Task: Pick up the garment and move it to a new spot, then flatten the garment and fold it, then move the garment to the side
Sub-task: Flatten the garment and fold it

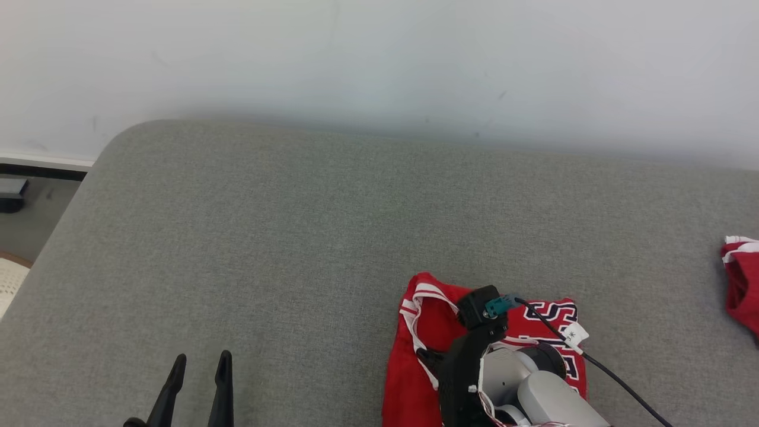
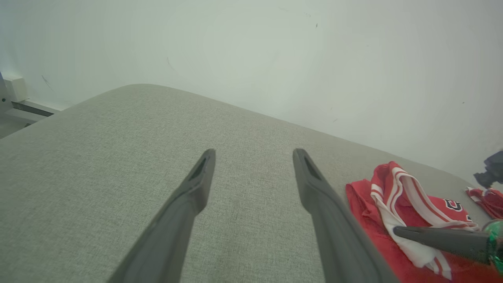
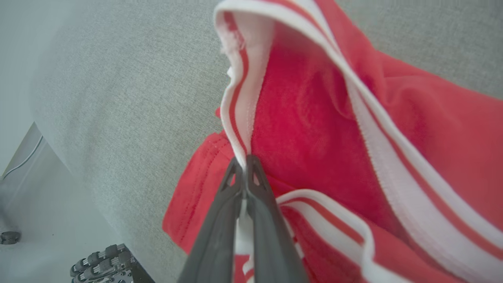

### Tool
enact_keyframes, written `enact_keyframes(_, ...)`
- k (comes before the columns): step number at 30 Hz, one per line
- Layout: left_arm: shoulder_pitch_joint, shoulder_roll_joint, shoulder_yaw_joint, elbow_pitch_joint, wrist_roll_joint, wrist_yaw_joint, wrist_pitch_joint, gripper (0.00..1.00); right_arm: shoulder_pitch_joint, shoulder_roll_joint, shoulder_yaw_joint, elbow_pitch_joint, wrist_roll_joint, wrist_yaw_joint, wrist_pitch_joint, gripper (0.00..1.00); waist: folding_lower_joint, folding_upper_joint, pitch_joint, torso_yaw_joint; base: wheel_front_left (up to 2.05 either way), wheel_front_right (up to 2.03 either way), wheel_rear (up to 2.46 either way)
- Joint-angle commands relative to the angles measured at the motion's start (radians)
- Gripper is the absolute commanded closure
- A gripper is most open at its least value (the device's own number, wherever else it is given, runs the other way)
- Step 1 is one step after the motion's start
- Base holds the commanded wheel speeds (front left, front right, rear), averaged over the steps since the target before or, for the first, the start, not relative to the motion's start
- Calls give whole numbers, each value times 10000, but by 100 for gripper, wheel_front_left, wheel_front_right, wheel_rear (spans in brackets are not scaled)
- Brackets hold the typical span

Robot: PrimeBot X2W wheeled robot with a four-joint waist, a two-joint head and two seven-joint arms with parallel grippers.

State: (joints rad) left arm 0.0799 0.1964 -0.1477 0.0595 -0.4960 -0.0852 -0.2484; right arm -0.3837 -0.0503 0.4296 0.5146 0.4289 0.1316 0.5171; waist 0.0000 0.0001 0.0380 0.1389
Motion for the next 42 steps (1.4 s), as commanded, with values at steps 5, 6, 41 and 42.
enact_keyframes(5, 73, 40, 37, -15, -65, -11, -60, 0, -332, -2, 361, -137, 1014, -25, -572, 0, 0, -1, -43, 111, 0, 0, 0)
enact_keyframes(6, 114, 54, 52, -27, -69, -1, -68, 0, -332, -2, 406, -295, 1287, -25, -668, 0, 0, -1, -63, 101, 0, 0, 0)
enact_keyframes(41, -12, -11, 232, -50, -125, -8, -158, 0, 3250, -8, -1158, -5187, -2160, -25, 1099, 0, 0, -1, 26, -556, 0, 0, 0)
enact_keyframes(42, -15, -5, 246, -46, -131, -19, -160, 0, 3122, -5, -1076, -5103, -2303, -25, 1044, 0, 0, -1, 47, -545, 0, 0, 0)
